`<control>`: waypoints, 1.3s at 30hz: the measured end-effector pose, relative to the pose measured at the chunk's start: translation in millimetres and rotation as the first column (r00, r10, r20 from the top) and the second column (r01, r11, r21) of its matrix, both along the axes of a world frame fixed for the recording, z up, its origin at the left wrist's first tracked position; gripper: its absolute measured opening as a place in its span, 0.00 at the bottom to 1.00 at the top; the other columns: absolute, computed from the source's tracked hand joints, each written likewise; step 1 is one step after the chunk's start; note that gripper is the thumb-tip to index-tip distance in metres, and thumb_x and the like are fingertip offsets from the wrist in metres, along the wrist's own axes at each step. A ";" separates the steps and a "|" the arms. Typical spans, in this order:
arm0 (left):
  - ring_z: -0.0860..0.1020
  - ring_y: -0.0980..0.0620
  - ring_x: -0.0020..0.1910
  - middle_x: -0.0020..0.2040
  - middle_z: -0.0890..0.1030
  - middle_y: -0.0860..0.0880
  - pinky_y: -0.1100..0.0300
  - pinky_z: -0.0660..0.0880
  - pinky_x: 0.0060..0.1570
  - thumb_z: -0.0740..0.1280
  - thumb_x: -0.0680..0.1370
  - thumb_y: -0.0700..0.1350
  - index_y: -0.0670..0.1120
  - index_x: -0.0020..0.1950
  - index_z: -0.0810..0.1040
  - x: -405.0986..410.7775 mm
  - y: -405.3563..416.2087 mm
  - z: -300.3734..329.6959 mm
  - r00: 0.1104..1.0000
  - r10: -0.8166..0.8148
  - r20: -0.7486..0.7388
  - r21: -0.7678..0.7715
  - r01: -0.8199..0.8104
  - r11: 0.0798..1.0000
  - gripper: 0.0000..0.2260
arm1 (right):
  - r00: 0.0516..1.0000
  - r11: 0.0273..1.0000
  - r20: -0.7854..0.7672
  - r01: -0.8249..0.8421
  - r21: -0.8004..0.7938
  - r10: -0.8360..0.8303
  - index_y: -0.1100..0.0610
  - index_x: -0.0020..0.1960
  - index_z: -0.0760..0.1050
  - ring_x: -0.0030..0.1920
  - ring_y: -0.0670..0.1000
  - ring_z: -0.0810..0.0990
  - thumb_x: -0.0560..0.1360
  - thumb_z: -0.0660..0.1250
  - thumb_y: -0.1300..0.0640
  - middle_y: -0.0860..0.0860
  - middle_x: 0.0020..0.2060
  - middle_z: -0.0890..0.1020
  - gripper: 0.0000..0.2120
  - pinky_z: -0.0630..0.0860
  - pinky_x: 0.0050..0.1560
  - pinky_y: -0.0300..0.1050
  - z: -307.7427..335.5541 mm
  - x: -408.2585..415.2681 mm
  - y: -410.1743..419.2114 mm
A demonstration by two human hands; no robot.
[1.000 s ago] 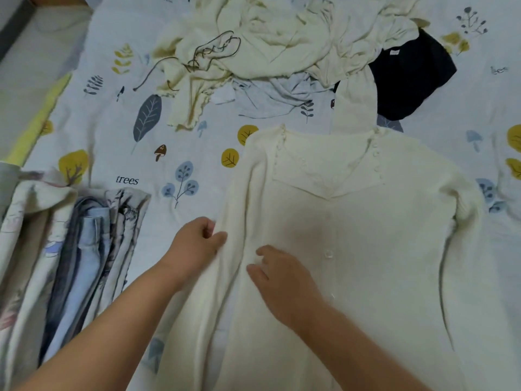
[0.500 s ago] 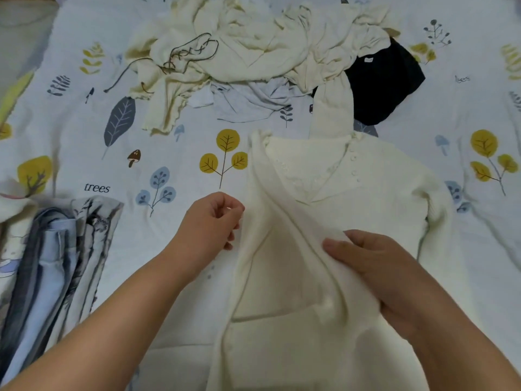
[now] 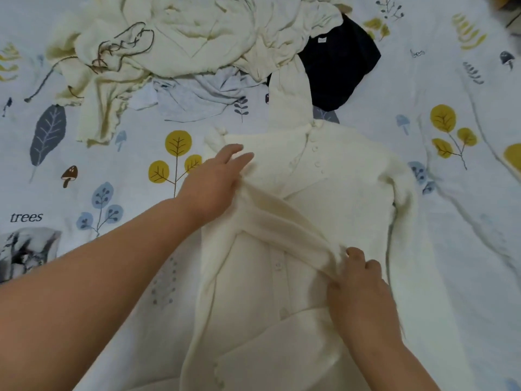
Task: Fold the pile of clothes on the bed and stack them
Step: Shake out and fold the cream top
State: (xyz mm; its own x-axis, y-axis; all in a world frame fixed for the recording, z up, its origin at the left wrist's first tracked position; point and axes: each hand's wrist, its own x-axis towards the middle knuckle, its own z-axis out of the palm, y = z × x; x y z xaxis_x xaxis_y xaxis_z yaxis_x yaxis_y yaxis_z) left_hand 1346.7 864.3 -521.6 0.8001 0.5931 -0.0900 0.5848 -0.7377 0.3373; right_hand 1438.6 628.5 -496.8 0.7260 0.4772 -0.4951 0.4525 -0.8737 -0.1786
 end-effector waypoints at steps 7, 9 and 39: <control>0.73 0.48 0.43 0.34 0.72 0.53 0.58 0.61 0.34 0.60 0.80 0.50 0.44 0.41 0.74 33.8 46.5 16.9 0.941 -0.090 -0.325 -0.142 0.045 0.989 0.12 | 0.976 0.996 -0.204 -0.063 0.062 0.074 0.46 0.56 0.67 0.39 0.47 0.73 0.73 0.60 0.59 0.42 0.39 0.73 0.14 0.67 0.38 0.42 10.5 20.1 -18.0; 0.75 0.46 0.43 0.38 0.76 0.49 0.60 0.63 0.35 0.61 0.79 0.51 0.44 0.43 0.77 34.0 64.3 23.9 0.930 -0.045 -0.365 -0.028 0.037 0.999 0.13 | 0.954 0.987 -0.292 -0.022 0.159 0.068 0.43 0.48 0.67 0.38 0.41 0.73 0.71 0.64 0.54 0.41 0.40 0.74 0.10 0.69 0.36 0.37 16.2 19.4 -19.9; 0.44 0.41 0.76 0.78 0.45 0.49 0.45 0.45 0.72 0.42 0.77 0.62 0.56 0.76 0.50 -42.0 -42.0 -21.1 0.876 -0.087 -0.475 -0.082 0.055 0.995 0.28 | 0.954 0.944 -0.136 0.287 0.163 -0.266 0.56 0.35 0.74 0.32 0.50 0.73 0.74 0.65 0.45 0.47 0.30 0.77 0.17 0.64 0.33 0.43 4.2 44.3 -55.1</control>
State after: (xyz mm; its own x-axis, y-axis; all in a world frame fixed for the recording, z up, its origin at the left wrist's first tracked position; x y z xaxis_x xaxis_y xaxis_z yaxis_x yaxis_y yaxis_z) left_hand 1304.8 822.4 -542.6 0.6899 0.5162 -0.5075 0.6336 -0.7697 0.0785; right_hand 1482.8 573.4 -492.6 0.7872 0.3535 -0.5053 0.1661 -0.9106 -0.3784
